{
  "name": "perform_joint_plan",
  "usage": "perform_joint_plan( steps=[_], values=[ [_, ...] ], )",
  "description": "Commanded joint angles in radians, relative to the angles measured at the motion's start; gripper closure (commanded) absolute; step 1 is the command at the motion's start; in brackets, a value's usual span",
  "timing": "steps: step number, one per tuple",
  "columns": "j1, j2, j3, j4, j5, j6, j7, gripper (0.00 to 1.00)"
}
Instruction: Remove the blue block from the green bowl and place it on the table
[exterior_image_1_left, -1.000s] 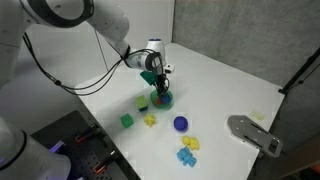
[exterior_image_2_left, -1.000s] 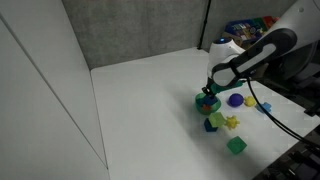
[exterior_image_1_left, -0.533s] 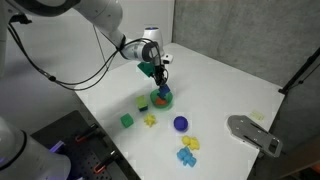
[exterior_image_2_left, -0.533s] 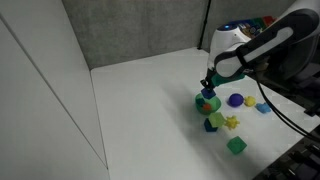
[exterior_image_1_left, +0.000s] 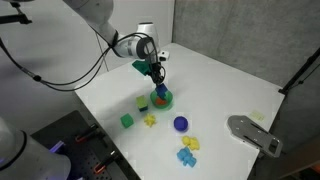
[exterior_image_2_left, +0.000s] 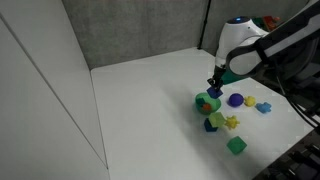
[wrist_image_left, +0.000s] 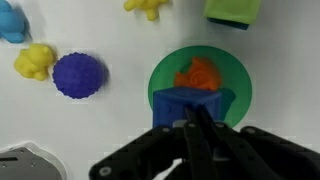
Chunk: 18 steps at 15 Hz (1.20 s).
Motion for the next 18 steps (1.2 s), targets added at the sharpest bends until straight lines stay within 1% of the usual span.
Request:
perform_joint_plan(
  steps=[1,7,12,18],
  values=[
    [-0.029,-0.074,-0.024,-0.081,-0.058,0.0,0.009,0.97],
    [-0.109,-0.117,-0.058,-0.191,-0.107,-0.01,-0.018,0.97],
    [-0.151,-0.127,-0.105,-0.288,-0.189,-0.019,-0.009,0.97],
    [-0.194,-0.094,-0.151,-0.325,-0.231,-0.038,0.004,0.97]
  ],
)
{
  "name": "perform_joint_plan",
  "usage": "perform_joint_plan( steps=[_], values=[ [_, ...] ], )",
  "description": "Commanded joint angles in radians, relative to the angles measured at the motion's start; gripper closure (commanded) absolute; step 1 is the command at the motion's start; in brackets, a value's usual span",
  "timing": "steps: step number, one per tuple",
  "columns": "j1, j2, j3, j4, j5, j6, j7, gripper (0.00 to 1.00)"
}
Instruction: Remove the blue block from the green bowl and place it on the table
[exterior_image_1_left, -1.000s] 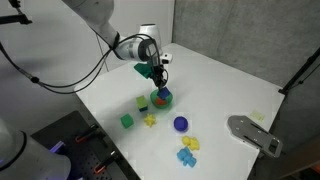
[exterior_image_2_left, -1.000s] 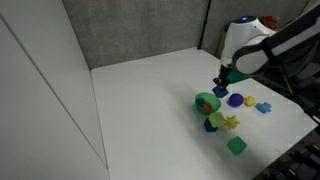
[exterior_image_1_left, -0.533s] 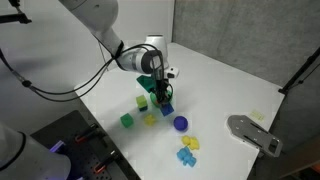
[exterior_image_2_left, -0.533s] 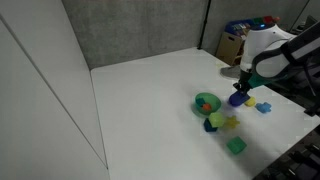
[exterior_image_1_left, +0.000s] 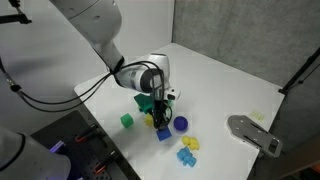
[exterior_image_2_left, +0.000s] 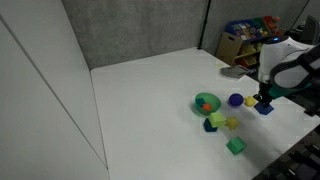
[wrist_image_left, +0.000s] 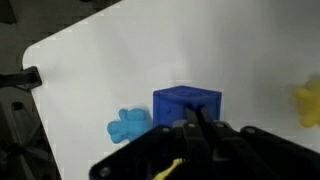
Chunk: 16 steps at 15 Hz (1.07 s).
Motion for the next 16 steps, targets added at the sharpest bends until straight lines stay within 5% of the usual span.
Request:
perform_joint_plan(
  steps=[1,2,3,5,12,16],
  values=[
    [-0.023,-0.004,-0.022,-0.01,-0.031,-0.023,0.009,0.97],
    [-0.024,-0.001,-0.03,-0.009,-0.037,-0.024,0.016,0.96],
    [-0.028,0.0,-0.033,-0.008,-0.037,-0.026,0.015,0.68],
    [-0.031,0.002,-0.04,-0.008,-0.046,-0.019,0.013,0.61],
    [-0.045,-0.015,0.015,0.019,0.014,-0.023,-0.029,0.05],
    [-0.042,-0.024,0.07,0.066,0.072,-0.02,-0.046,0.0]
  ],
)
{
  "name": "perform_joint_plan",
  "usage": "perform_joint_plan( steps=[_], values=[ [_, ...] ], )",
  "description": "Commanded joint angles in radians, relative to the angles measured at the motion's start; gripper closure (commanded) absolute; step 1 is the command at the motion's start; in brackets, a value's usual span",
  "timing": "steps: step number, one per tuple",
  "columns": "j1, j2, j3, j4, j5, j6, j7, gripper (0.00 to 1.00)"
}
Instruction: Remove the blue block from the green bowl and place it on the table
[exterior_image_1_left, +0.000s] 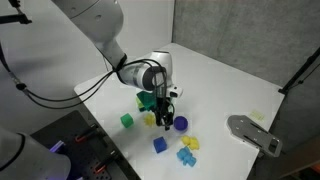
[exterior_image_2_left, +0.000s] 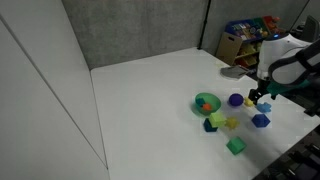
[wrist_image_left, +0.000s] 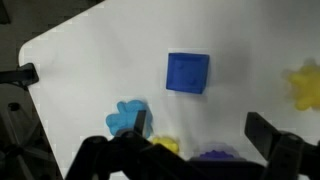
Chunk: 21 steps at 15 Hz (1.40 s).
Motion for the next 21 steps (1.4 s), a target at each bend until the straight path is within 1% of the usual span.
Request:
perform_joint_plan(
  steps=[1,3,7,11,15,18,20,21],
  values=[
    [-0.011,-0.031,0.056,0.043,0.06,-0.012,-0.044,0.0],
    [-0.011,-0.04,0.09,0.065,0.096,-0.011,-0.059,0.0],
    [-0.016,-0.083,0.164,0.075,0.193,-0.011,-0.145,0.0],
    [-0.011,-0.182,0.21,0.033,0.228,-0.018,-0.221,0.0],
    [-0.017,-0.319,0.246,-0.016,0.26,-0.049,-0.303,0.0],
    [-0.021,-0.424,0.266,-0.012,0.338,-0.132,-0.386,0.0],
    [-0.02,-0.473,0.267,0.029,0.393,-0.235,-0.425,0.0],
    [-0.021,-0.489,0.264,0.063,0.39,-0.306,-0.411,0.0]
  ],
)
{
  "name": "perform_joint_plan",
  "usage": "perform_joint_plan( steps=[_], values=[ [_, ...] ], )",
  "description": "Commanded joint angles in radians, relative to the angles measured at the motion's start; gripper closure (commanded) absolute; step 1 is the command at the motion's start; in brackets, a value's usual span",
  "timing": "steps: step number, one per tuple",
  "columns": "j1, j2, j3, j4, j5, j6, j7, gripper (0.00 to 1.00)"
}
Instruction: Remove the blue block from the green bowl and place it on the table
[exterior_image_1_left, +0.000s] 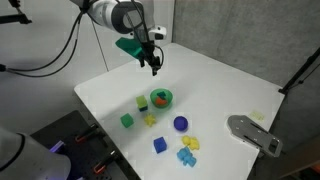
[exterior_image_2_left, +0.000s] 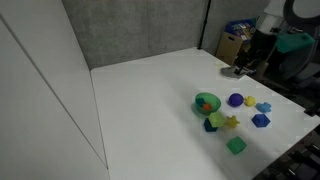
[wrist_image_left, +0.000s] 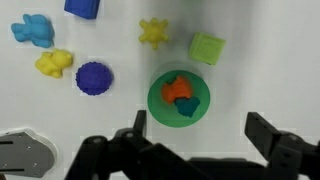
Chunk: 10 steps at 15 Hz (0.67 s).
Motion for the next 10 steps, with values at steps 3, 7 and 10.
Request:
perform_joint_plan(
  steps=[3,7,10],
  values=[
    [-0.039,-0.107,0.014,0.134,-0.043,-0.296,0.076,0.0],
    [-0.059,-0.129,0.012,0.206,-0.063,-0.403,0.092,0.0],
    [-0.062,-0.132,0.011,0.186,-0.043,-0.389,0.061,0.0]
  ],
)
